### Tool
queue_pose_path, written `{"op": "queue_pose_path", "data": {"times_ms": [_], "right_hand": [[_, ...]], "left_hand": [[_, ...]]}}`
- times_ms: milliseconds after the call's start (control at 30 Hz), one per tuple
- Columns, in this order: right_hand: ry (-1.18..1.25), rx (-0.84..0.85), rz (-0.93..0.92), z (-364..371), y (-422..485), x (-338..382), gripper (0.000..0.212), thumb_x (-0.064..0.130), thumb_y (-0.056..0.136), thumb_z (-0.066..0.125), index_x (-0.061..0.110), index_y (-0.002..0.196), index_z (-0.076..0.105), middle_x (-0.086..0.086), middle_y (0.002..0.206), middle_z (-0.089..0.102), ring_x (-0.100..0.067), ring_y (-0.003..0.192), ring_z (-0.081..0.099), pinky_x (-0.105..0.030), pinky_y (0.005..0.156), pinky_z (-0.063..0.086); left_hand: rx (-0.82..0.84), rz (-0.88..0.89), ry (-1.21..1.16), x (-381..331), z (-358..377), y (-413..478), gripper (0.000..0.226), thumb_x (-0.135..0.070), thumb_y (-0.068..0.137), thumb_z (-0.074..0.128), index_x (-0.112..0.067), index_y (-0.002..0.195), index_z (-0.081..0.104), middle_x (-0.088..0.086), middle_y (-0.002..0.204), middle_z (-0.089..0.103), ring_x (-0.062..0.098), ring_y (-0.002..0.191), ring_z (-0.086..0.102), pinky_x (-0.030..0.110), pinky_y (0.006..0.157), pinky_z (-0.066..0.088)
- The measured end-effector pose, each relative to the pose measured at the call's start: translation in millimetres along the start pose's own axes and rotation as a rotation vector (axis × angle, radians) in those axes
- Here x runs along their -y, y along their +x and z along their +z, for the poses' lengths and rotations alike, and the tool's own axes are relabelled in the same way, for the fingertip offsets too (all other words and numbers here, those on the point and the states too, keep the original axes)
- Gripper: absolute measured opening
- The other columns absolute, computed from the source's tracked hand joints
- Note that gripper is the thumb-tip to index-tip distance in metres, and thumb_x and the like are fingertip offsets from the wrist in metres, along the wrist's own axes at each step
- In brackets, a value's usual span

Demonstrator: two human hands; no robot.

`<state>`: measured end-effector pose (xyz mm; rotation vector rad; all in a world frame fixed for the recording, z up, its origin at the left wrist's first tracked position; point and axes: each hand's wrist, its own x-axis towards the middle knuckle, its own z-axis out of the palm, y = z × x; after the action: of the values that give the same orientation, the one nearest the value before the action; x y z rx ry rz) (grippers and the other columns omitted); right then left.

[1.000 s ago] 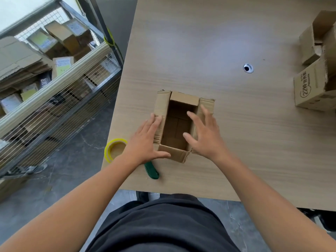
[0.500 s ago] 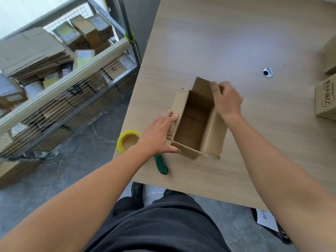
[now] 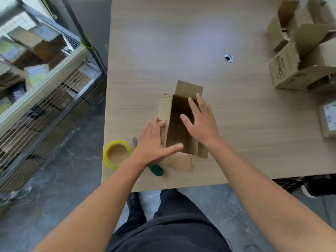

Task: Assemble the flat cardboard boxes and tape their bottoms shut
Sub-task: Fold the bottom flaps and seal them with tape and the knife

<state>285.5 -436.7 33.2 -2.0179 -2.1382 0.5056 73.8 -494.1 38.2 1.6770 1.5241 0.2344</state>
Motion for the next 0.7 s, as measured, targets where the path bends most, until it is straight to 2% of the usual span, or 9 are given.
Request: {"op": "queue_pose_path", "data": {"times_ms": [67, 133, 200, 300, 467, 567, 633, 667, 700], "right_hand": [[0.022, -0.027, 0.036, -2, 9, 2, 0.067, 0.06, 0.099, 0.041, 0.03, 0.157, 0.028, 0.002, 0.167, 0.017, -0.026, 0.151, 0.017, -0.049, 0.119, 0.021], [0.072, -0.034, 0.076, -3, 22, 4, 0.065, 0.063, 0.096, 0.038, 0.033, 0.153, 0.033, 0.006, 0.162, 0.025, -0.026, 0.145, 0.026, -0.051, 0.113, 0.029], [0.163, -0.017, 0.083, -1, 31, 0, 0.063, 0.062, 0.093, 0.039, 0.034, 0.149, 0.036, 0.007, 0.159, 0.028, -0.025, 0.142, 0.029, -0.049, 0.112, 0.03], [0.368, -0.018, 0.01, 4, 29, -10, 0.057, 0.048, 0.093, 0.051, 0.031, 0.146, 0.041, 0.006, 0.153, 0.032, -0.02, 0.14, 0.028, -0.046, 0.118, 0.028], [0.511, -0.064, 0.022, 7, 16, -13, 0.061, 0.03, 0.096, 0.058, 0.02, 0.153, 0.038, 0.0, 0.163, 0.023, -0.017, 0.153, 0.014, -0.037, 0.125, 0.013], [0.535, -0.255, 0.168, -1, -11, -16, 0.063, 0.029, 0.092, 0.062, 0.018, 0.149, 0.039, -0.007, 0.155, 0.03, -0.019, 0.147, 0.025, -0.032, 0.121, 0.022], [0.613, -0.168, 0.287, -4, -41, -19, 0.068, 0.043, 0.088, 0.064, 0.03, 0.148, 0.036, 0.005, 0.146, 0.031, -0.008, 0.135, 0.034, -0.027, 0.113, 0.031], [0.655, -0.051, 0.325, -4, -57, -20, 0.074, 0.05, 0.085, 0.065, 0.036, 0.15, 0.033, 0.011, 0.147, 0.03, -0.004, 0.134, 0.033, -0.029, 0.112, 0.032], [0.692, 0.071, 0.361, -2, -72, -18, 0.081, 0.055, 0.083, 0.067, 0.04, 0.153, 0.028, 0.015, 0.153, 0.026, -0.002, 0.137, 0.03, -0.031, 0.114, 0.031]], "left_hand": [[-0.091, -0.046, -0.008, -11, 2, 8, 0.093, -0.079, 0.083, 0.048, -0.028, 0.154, 0.018, -0.005, 0.168, 0.001, 0.014, 0.154, -0.006, 0.042, 0.123, 0.004], [-0.158, -0.049, 0.024, -18, 5, 18, 0.078, -0.061, 0.094, 0.05, -0.029, 0.156, 0.013, -0.001, 0.169, 0.001, 0.016, 0.154, -0.005, 0.037, 0.123, 0.003], [-0.096, -0.057, -0.045, -20, 7, 28, 0.077, -0.043, 0.101, 0.049, -0.035, 0.159, -0.001, -0.003, 0.169, -0.006, 0.014, 0.154, -0.003, 0.034, 0.123, 0.003], [0.049, -0.062, -0.224, -16, 16, 30, 0.082, -0.027, 0.103, 0.05, -0.041, 0.158, -0.01, -0.009, 0.168, -0.005, 0.011, 0.154, 0.003, 0.036, 0.125, 0.009], [0.015, -0.074, -0.46, -14, 26, 20, 0.082, -0.031, 0.1, 0.058, -0.051, 0.155, 0.001, -0.033, 0.154, 0.007, -0.015, 0.139, 0.008, 0.023, 0.114, 0.012], [-0.027, -0.123, -0.637, -6, 19, 17, 0.081, -0.043, 0.096, 0.062, -0.054, 0.153, 0.006, -0.04, 0.148, 0.013, -0.016, 0.138, 0.019, 0.022, 0.111, 0.02], [-0.093, -0.151, -0.659, 3, 15, 15, 0.088, -0.048, 0.09, 0.069, -0.047, 0.155, 0.009, -0.031, 0.147, 0.021, -0.029, 0.124, 0.027, 0.014, 0.103, 0.024], [-0.094, -0.176, -0.64, 6, 12, 13, 0.089, -0.05, 0.087, 0.072, -0.04, 0.156, 0.016, -0.026, 0.146, 0.027, -0.026, 0.121, 0.034, 0.014, 0.102, 0.027], [-0.056, -0.208, -0.633, 8, 9, 13, 0.084, -0.051, 0.083, 0.075, -0.034, 0.151, 0.029, -0.021, 0.143, 0.037, -0.015, 0.122, 0.044, 0.019, 0.103, 0.035]]}}
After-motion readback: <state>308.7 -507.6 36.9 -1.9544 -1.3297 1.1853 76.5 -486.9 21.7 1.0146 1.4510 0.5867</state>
